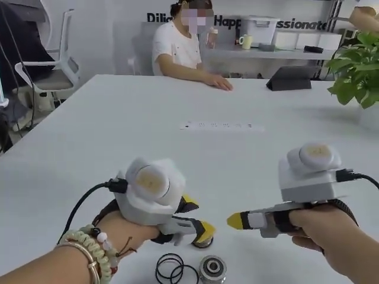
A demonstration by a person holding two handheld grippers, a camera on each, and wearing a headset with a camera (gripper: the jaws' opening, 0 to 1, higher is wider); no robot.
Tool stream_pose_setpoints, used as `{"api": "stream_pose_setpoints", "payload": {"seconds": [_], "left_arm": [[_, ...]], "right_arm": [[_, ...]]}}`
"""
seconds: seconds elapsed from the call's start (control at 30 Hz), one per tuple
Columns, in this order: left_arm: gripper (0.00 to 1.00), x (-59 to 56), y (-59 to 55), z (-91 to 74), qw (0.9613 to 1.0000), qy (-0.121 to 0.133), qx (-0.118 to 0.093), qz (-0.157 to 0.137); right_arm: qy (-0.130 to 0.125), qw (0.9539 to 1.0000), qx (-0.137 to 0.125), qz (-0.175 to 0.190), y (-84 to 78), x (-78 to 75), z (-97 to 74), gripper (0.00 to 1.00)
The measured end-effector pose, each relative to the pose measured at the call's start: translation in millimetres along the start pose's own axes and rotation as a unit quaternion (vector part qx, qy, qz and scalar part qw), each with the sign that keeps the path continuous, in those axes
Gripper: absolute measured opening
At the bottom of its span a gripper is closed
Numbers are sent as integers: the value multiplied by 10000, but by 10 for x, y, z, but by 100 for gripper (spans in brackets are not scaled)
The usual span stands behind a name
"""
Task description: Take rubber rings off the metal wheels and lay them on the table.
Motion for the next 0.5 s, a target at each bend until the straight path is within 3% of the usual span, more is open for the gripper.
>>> {"api": "stream_pose_setpoints", "payload": {"seconds": [0.1,0.3,0.5], "left_arm": [[27,19,-19,-1,10000,-6,12,-70],[25,9,-39,6,10000,-61,36,-68],[22,-5,-82,30,9998,-102,170,47]], "right_arm": [[219,9998,-19,33,-20,30,37,10],[157,9991,187,-345,-55,53,102,10],[274,9974,274,-603,-69,113,161,12]]}}
Point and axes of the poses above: the centre of the closed fingertips' face, and the gripper's own axes: z roughly forward along the fingers, x roughly to its left, y roughly out of its top, the point moved 10 cm from there along -z, roughly backward along the fingers, and after that the axes turned 12 degrees about x, right-handed, at the moved point
